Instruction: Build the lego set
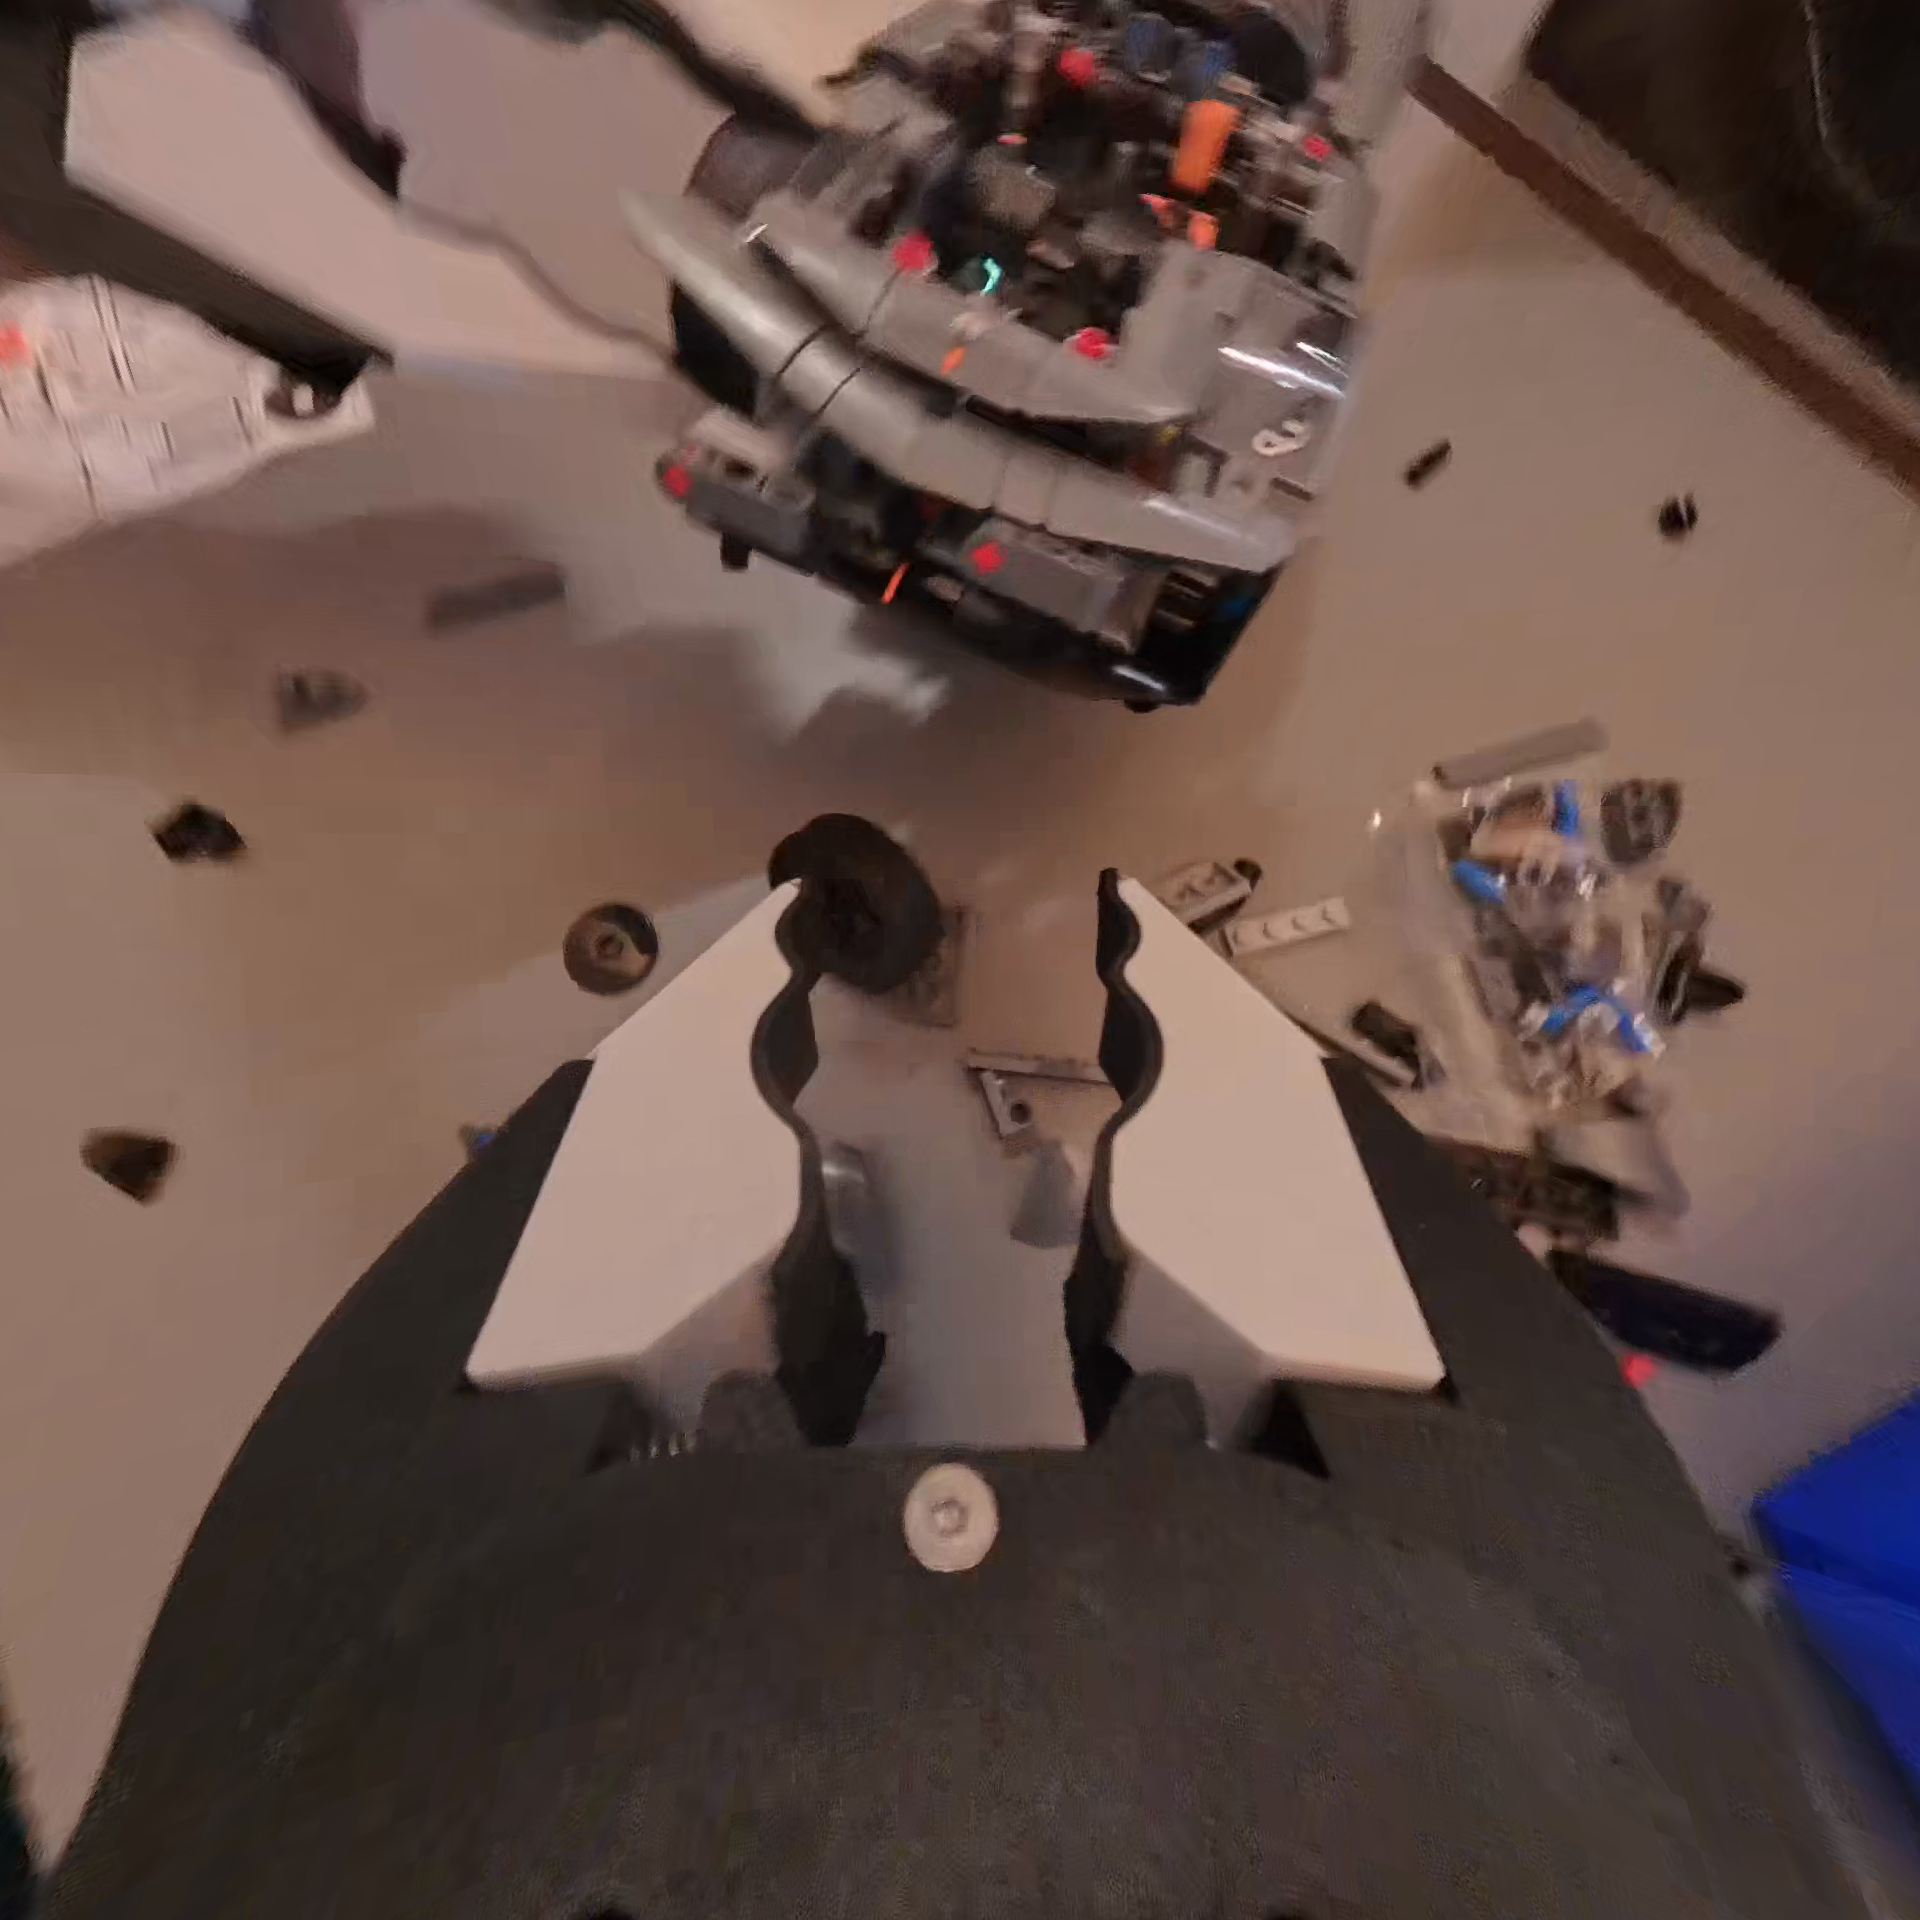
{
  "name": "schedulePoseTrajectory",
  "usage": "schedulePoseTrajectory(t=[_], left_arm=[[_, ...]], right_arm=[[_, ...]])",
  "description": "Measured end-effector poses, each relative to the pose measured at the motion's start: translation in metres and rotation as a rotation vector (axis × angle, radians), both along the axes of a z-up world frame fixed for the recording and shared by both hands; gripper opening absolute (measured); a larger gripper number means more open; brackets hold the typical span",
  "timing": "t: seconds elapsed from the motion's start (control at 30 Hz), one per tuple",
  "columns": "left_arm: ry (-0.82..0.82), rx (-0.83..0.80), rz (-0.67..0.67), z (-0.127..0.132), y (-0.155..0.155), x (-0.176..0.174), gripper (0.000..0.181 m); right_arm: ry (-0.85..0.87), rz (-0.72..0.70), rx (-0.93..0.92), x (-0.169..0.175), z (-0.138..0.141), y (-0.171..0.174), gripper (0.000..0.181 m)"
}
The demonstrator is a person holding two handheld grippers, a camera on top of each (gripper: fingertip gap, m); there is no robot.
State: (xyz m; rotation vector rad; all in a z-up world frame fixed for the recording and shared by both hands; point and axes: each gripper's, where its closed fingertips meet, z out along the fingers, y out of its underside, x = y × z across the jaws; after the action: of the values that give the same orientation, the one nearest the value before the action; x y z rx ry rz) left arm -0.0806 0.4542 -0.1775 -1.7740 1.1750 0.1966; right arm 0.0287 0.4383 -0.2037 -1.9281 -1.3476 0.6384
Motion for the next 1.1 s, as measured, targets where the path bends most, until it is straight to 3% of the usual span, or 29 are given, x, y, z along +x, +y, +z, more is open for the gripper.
schedulePoseTrajectory(t=[0.23, 0.43, 0.8, 1.1], left_arm=[[0.024, -0.02, 0.03, -0.012, 0.015, 0.015, 0.043], [0.031, -0.013, 0.054, -0.016, 0.023, 0.019, 0.044], [-0.006, -0.012, 0.085, -0.014, 0.033, 0.02, 0.043], [-0.049, -0.007, 0.12, -0.008, 0.046, 0.019, 0.043]], right_arm=[[0.344, -0.105, -0.491, -0.011, 0.001, 0.012, 0.048], [0.528, -0.14, -0.664, -0.019, 0.003, 0.039, 0.031], [0.749, -0.139, -0.765, -0.027, 0.019, 0.062, 0.014], [0.934, -0.249, -0.845, -0.03, 0.028, 0.084, 0.011]])
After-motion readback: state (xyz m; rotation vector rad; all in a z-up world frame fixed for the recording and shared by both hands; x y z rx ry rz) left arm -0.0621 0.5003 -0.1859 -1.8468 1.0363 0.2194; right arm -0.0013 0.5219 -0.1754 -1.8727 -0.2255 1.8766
